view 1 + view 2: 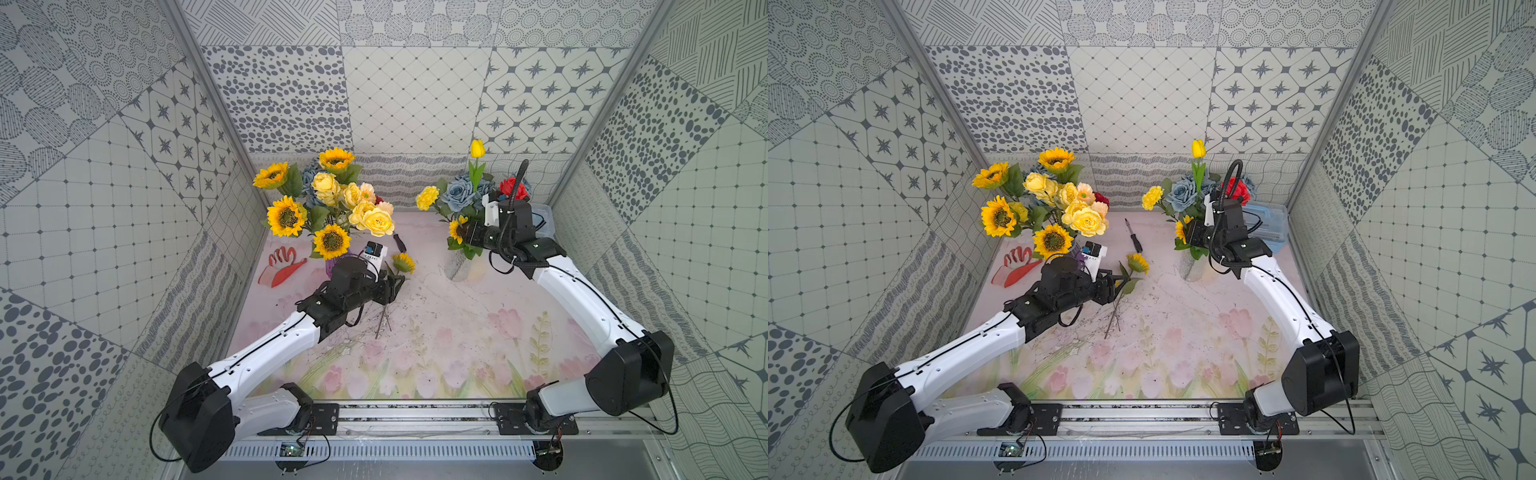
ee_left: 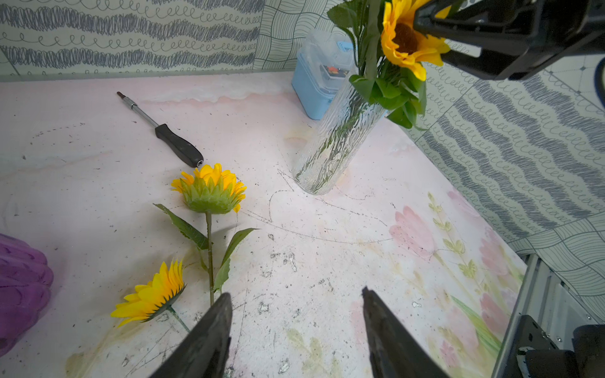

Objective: Pick out yellow flowers from the vase
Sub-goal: Pick up the flower from the vase.

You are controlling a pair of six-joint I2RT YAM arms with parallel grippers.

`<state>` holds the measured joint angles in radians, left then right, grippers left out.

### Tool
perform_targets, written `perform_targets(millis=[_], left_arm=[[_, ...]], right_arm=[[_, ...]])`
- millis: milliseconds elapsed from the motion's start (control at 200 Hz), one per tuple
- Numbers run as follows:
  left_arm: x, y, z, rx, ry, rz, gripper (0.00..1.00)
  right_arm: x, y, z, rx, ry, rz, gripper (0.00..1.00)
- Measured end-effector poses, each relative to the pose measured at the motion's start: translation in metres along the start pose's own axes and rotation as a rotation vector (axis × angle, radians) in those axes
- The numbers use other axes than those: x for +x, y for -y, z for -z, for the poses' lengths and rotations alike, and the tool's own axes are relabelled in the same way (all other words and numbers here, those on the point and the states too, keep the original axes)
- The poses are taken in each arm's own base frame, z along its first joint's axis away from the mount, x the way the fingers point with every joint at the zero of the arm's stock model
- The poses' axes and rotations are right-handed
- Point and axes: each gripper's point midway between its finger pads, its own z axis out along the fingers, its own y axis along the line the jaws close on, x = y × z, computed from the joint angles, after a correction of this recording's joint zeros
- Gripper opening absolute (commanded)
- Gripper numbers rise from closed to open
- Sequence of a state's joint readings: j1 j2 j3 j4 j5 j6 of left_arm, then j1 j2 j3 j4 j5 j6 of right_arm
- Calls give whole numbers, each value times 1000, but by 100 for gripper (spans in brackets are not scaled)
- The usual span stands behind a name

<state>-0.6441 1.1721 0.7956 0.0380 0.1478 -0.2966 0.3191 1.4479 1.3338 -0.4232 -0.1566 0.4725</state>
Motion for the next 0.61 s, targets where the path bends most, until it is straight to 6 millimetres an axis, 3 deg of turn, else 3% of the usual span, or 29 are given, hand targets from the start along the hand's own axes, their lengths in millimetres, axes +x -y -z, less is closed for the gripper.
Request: perform_targets(millis=[225, 325, 605], left_arm=[[-1, 1, -1, 6, -1, 0, 64], [-2, 2, -1, 10, -1, -1, 59], [-3, 5, -1, 23, -1, -2, 48]], right_arm=[[-1, 0, 1, 0, 4, 1, 51], [-1, 0, 1, 3, 6, 0, 50], [-3, 5, 2, 17, 8, 2, 29]])
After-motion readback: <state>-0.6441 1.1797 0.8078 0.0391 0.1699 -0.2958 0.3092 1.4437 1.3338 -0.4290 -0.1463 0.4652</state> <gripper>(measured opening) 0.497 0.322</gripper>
